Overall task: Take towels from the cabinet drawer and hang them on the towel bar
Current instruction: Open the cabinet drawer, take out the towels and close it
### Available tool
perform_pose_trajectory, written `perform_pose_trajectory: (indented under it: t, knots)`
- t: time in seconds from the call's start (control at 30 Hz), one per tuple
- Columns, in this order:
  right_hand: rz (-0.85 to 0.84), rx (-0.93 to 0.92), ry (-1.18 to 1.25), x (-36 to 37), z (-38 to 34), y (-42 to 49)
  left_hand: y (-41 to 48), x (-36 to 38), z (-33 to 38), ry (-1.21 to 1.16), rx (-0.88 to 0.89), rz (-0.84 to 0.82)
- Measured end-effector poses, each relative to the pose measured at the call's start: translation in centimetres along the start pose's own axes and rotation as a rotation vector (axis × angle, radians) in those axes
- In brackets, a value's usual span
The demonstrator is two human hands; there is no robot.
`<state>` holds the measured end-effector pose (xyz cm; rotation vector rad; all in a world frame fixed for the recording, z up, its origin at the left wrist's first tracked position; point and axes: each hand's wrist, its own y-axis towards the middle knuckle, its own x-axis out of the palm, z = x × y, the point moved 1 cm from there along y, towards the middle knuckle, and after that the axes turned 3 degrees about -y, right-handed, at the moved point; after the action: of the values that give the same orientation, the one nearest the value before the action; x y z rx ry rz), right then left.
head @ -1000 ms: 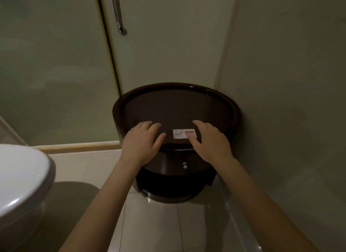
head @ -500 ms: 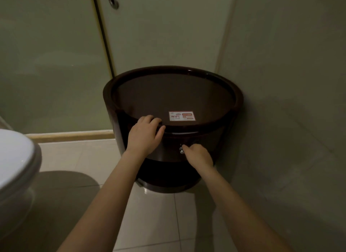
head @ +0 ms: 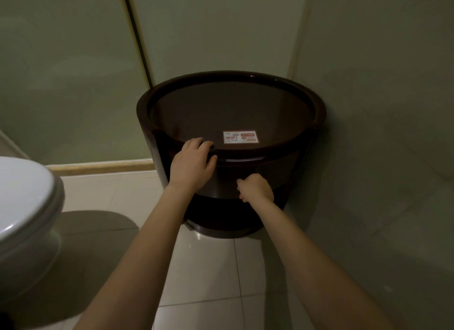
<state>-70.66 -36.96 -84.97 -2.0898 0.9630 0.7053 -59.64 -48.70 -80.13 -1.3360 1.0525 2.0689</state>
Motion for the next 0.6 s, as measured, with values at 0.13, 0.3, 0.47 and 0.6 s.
perform_pose_trajectory:
  t: [0.13, 0.3, 0.47, 0.6]
  knots:
    - [0.022, -0.046, -0.043, -0.1, 1.0, -1.2, 0.0, 0.2, -0.1, 0.005, -0.010, -0.022]
    - [0.027, -0.111, -0.105, -0.5, 2.3, -3.6, 0.1, 0.2, -0.3, -0.018, -0.023, -0.044]
    - [-0.005, -0.156, -0.146, -1.2, 3.5, -6.3, 0.0, -0.1, -0.4, -0.022, -0.001, -0.067]
    - [-0.032, -0.177, -0.164, -1.3, 4.6, -8.3, -0.6, -0.5, -0.4, -0.042, 0.012, -0.074]
